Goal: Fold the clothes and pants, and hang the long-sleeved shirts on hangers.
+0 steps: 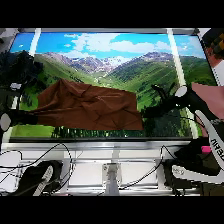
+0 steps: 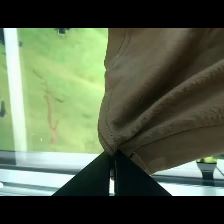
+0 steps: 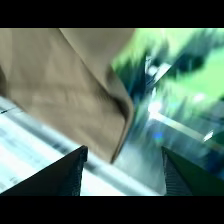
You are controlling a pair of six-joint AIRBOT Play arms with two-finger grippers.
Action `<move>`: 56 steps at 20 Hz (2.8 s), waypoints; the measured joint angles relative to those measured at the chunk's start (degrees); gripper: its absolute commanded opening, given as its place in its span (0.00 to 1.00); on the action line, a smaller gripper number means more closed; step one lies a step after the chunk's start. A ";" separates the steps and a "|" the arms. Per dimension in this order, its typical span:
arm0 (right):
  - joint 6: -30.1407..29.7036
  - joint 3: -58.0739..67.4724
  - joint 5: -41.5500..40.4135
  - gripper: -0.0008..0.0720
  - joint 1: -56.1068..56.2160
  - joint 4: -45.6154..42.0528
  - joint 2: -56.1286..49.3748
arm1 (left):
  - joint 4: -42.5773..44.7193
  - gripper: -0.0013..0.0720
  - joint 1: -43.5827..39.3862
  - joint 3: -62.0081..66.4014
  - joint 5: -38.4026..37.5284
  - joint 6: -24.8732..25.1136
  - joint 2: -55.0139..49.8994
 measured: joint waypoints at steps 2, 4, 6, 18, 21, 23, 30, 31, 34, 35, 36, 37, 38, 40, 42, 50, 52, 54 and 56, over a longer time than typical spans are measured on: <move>0.04 -3.08 1.99 0.70 -1.70 1.33 0.02 | -0.35 0.04 0.00 0.00 0.00 -0.02 -0.04; -0.81 -6.75 2.38 0.67 -2.56 4.39 0.04 | -1.33 0.04 0.00 0.00 0.00 -0.02 -0.04; -1.70 -10.29 0.76 0.61 -3.02 7.96 0.04 | -2.19 0.04 0.00 0.00 0.00 -0.02 -0.04; -2.82 -16.46 -8.61 0.04 1.51 15.28 0.04 | -3.52 0.04 0.00 0.00 0.00 -0.04 -0.04; -3.93 -15.23 -8.57 0.04 2.43 18.34 0.48 | -3.52 0.04 0.00 0.00 0.33 -0.04 -0.07; -4.63 -13.03 -8.52 0.04 2.67 20.00 1.77 | -3.52 0.04 0.00 0.02 1.18 -0.04 -0.04; -4.92 0.57 -10.84 0.04 -0.28 21.99 11.96 | -3.54 0.04 0.00 1.79 11.52 -7.32 2.19; -4.55 2.69 -10.82 0.04 -1.64 22.03 13.49 | -3.54 0.04 0.07 2.32 14.21 -9.16 2.93; -3.43 8.55 -12.33 0.04 -6.19 22.03 17.42 | -3.50 0.04 0.81 3.58 25.97 -17.40 5.81; -3.21 10.27 -12.74 0.04 -7.50 22.03 18.56 | -3.43 0.04 1.31 3.80 30.53 -20.96 6.64; -3.02 12.13 -13.33 0.04 -8.81 22.05 19.69 | -3.39 0.04 1.97 3.98 35.43 -25.11 7.39; -2.80 13.84 -14.05 0.04 -9.86 22.05 20.70 | -3.37 0.04 2.64 4.11 39.76 -29.27 7.89; -2.78 15.61 -14.78 0.04 -10.80 22.03 21.70 | -3.34 0.04 3.39 4.17 44.15 -34.10 8.26; -2.62 18.88 -16.31 0.04 -11.96 21.38 23.41 | -3.32 0.04 4.72 4.28 51.82 -43.41 8.63; -2.58 22.01 -17.35 0.04 -12.57 20.15 24.72 | -3.32 0.04 5.73 4.33 59.04 -51.89 8.87; -0.61 31.71 -18.78 0.04 -13.20 14.53 29.55 | -3.32 0.04 6.78 7.48 78.55 -73.57 9.44; 0.52 33.11 -18.01 0.04 -13.22 10.69 31.87 | -3.23 0.04 6.78 9.53 79.89 -74.73 10.21; 1.38 33.88 -16.50 0.04 -13.25 6.40 35.06 | -2.84 0.04 6.78 11.19 80.43 -74.47 11.85; 3.17 34.32 -14.45 0.04 -13.25 2.14 38.77 | -1.97 0.04 6.78 12.13 79.82 -73.79 14.43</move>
